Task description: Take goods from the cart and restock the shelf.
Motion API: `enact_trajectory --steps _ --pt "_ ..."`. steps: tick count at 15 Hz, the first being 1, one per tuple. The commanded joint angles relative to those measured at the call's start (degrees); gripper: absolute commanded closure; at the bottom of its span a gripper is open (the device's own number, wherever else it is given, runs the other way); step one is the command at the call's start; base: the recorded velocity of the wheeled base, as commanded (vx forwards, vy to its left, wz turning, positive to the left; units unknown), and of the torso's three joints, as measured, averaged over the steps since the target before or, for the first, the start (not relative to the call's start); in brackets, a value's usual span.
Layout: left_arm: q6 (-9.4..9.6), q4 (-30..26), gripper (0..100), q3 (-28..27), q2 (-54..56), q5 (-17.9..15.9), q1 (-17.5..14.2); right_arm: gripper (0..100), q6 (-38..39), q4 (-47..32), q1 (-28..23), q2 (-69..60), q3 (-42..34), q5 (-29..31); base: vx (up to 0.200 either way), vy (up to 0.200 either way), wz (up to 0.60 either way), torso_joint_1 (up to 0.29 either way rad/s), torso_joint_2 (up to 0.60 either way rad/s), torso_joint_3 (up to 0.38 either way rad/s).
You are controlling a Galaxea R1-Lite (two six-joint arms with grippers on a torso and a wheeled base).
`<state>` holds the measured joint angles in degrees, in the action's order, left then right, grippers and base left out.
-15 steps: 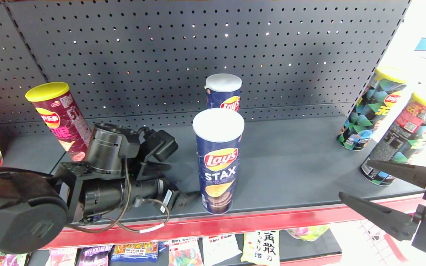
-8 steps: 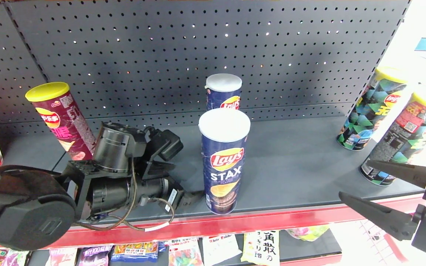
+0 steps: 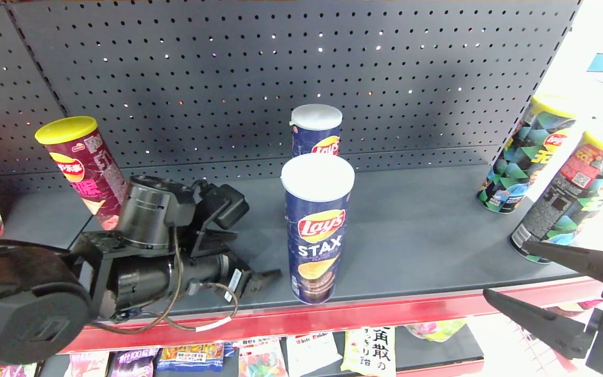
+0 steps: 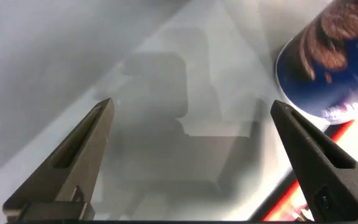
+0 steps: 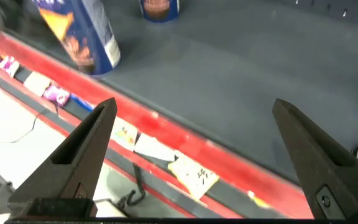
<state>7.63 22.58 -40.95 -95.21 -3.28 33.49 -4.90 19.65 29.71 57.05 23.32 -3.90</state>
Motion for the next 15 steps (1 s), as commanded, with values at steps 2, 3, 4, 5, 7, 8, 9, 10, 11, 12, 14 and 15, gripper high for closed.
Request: enact_trajectory --steps 2,3,4,5,7,8,9,10,11,12,14,15 --pt "-0.25 -1.3 0 7.8 15.9 2.3 -2.9 0 -0.1 0.0 -1.1 -2.8 -2.7 2.1 0.000 0.000 0.00 0.000 0.00 0.000" --pt "-0.25 -5.2 0 11.0 26.1 4.5 -6.2 0 -0.3 -0.1 -1.8 -5.5 -4.6 3.9 0.000 0.000 0.00 0.000 0.00 0.000" --pt "-0.25 -9.1 0 11.7 32.1 5.8 -8.2 0 -0.4 -0.5 -3.0 -7.2 -5.5 5.2 0.000 0.000 0.00 0.000 0.00 0.000" --pt "-0.25 -23.8 0 10.0 45.6 9.0 -11.9 0 -1.1 -1.7 -5.9 -9.9 -6.9 8.5 0.000 0.000 0.00 0.000 0.00 0.000" --pt "-0.25 -44.9 0 5.5 61.3 11.6 -17.2 0 -1.1 -1.7 -8.9 -13.2 -9.3 10.5 0.000 0.000 0.00 0.000 0.00 0.000" --pt "-0.42 -54.3 0 4.0 67.2 11.7 -19.5 0 -1.1 -2.1 -11.3 -15.1 -10.0 11.2 0.000 0.000 0.00 0.000 0.00 0.000" --pt "-0.86 -58.2 0 4.4 73.1 11.9 -20.0 0 -1.2 -3.1 -14.3 -16.5 -10.3 11.6 0.000 0.000 0.00 0.000 0.00 0.000" --pt "-1.04 -58.9 0 5.2 76.4 13.1 -20.3 0 -1.1 -4.8 -17.6 -18.1 -10.3 11.3 0.000 0.000 0.00 0.000 0.00 0.000" --pt "-1.13 -58.4 0 5.2 77.5 15.4 -20.7 0 -1.1 -7.4 -20.1 -19.8 -10.5 11.3 0.000 0.000 0.00 0.000 0.00 0.000" --pt "-1.13 -58.0 0 5.1 77.6 15.7 -20.6 0 -1.1 -8.7 -21.0 -20.6 -10.6 11.2 0.000 0.000 0.00 0.000 0.00 0.000" --pt "1.60 -55.5 0 5.1 77.9 16.4 -20.7 0 -1.1 -13.1 -22.7 -25.1 -10.9 11.3 0.000 0.000 0.00 0.000 0.00 0.000" --pt "2.83 -55.3 0 5.4 78.4 16.5 -20.7 0 -1.2 -13.9 -22.7 -26.0 -11.1 11.5 0.000 0.000 0.00 0.000 0.00 0.000"
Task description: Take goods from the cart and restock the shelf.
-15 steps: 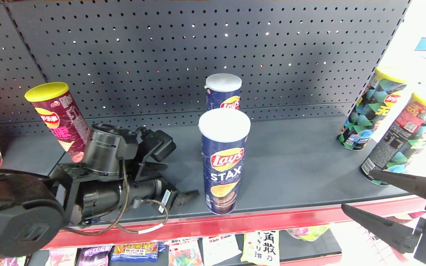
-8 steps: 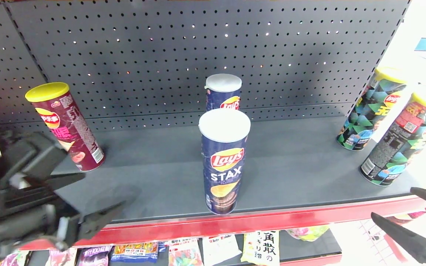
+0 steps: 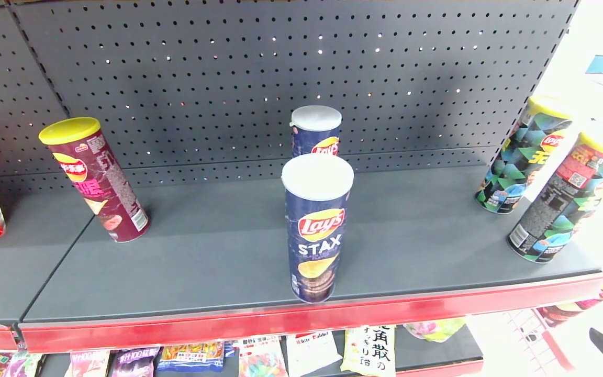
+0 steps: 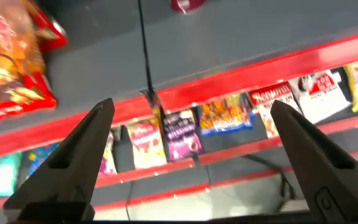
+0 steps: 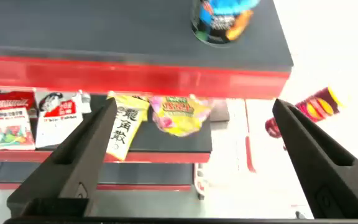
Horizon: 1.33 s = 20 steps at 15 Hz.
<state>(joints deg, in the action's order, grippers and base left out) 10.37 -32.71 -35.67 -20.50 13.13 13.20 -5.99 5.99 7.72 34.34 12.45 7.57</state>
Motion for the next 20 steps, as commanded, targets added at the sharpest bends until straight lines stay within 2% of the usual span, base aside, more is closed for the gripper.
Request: enact_trajectory --steps 1,3,5,10,12,13,20 --pt "0.88 0.0 0 0.4 4.5 0.1 -0.4 0 0.0 -0.5 -0.7 -3.8 -0.4 0.1 0.000 0.000 0.00 0.000 0.00 0.000" --pt "2.90 0.0 0 1.7 6.5 0.1 -0.5 0 0.0 -0.5 -0.8 -3.8 -0.4 0.2 0.000 0.000 0.00 0.000 0.00 0.000" --pt "5.97 -0.2 0 3.1 10.0 0.1 -0.3 0 -0.1 -0.5 -0.8 -3.8 -0.6 0.2 -0.100 0.000 0.00 0.001 0.00 0.001" --pt "6.15 -0.1 0 4.7 12.2 1.3 -0.5 0 -0.3 -0.6 -0.8 -4.3 -0.8 0.3 -0.200 0.000 0.00 0.006 0.00 0.001" --pt "6.33 -0.1 0 4.7 12.5 1.4 -0.5 0 -0.3 -0.6 -0.7 -4.5 -1.0 0.3 0.000 0.000 0.00 0.000 0.00 0.000" --pt "7.20 0.0 0 4.7 12.8 1.4 -0.4 0 -0.6 -0.6 -0.7 -4.7 -1.4 0.3 0.000 0.000 0.00 0.000 0.00 0.000" --pt "7.56 0.2 0 5.1 12.8 1.4 -0.4 0 -1.8 -1.3 -0.7 -6.3 -1.7 0.3 0.000 -0.200 0.00 0.007 0.00 0.002"
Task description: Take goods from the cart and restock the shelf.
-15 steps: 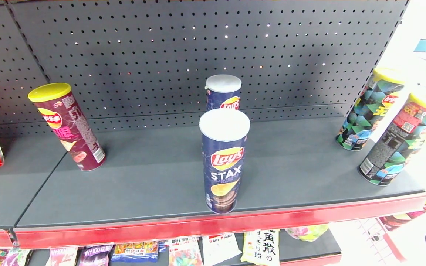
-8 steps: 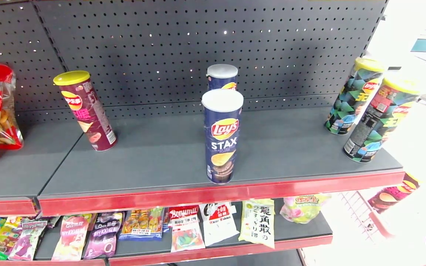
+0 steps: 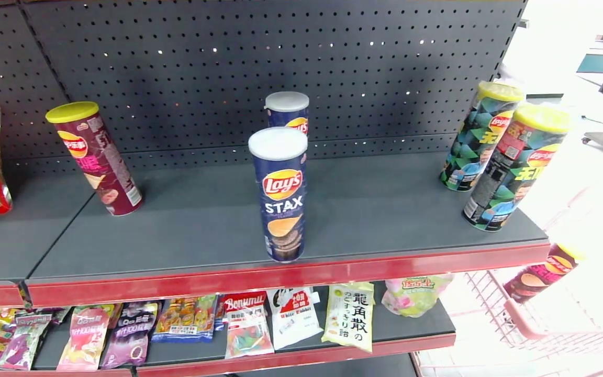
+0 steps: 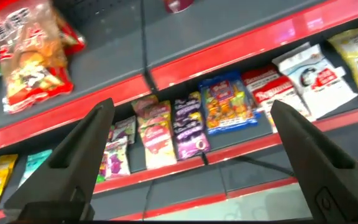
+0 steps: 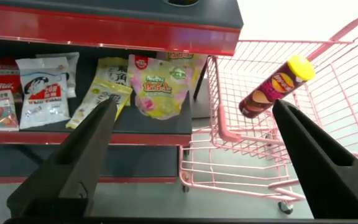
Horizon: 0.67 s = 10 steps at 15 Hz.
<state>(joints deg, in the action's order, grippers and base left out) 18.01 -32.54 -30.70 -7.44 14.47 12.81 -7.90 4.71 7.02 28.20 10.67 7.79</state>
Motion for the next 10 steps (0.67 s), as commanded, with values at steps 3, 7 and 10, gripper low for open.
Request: enact_trajectory --steps 3,7,10 --pt "0.01 0.0 0 0.0 -0.1 0.0 0.0 0 0.1 -2.2 0.0 -1.4 0.1 -0.1 0.000 -0.200 0.00 0.004 0.00 0.004" --pt "0.01 0.0 0 0.1 -0.3 0.0 0.0 0 0.1 -2.2 0.0 -1.3 0.0 -0.3 0.000 -0.200 0.00 0.001 0.00 0.006" --pt "0.01 -0.1 0 0.2 -0.3 0.1 0.0 0 0.3 -2.2 0.0 -1.3 -0.9 -0.4 0.000 -0.200 0.00 0.004 0.00 -0.001"
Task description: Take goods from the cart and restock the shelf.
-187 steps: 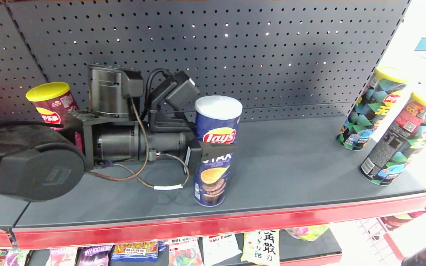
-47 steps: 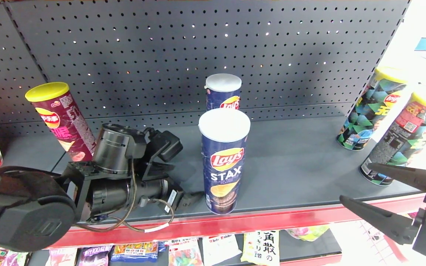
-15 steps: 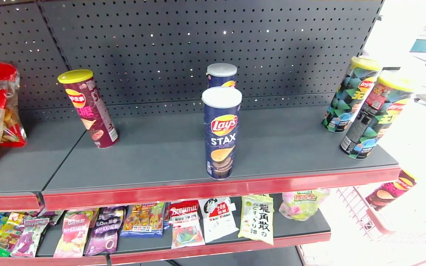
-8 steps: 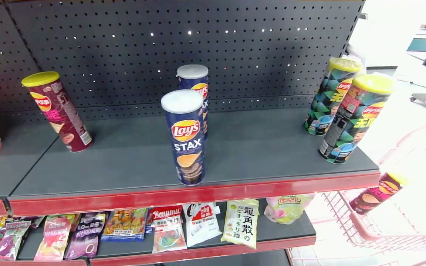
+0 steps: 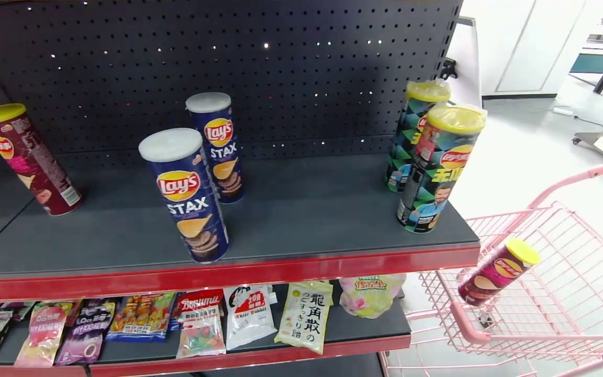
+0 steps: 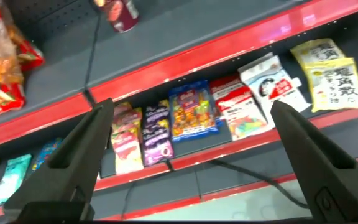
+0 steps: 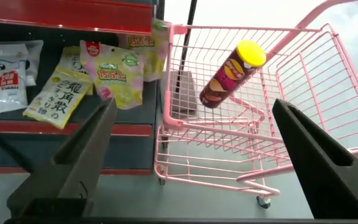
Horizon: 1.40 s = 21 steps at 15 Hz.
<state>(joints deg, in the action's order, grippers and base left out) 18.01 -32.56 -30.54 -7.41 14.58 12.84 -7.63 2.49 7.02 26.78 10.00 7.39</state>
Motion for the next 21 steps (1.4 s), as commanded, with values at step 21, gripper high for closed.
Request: enact_trajectory --steps 21 --pt "4.32 0.8 0 1.7 2.0 0.0 0.3 0 0.1 0.1 -0.4 -1.4 -2.8 0.3 0.000 -0.010 -0.20 -0.023 0.07 0.038"
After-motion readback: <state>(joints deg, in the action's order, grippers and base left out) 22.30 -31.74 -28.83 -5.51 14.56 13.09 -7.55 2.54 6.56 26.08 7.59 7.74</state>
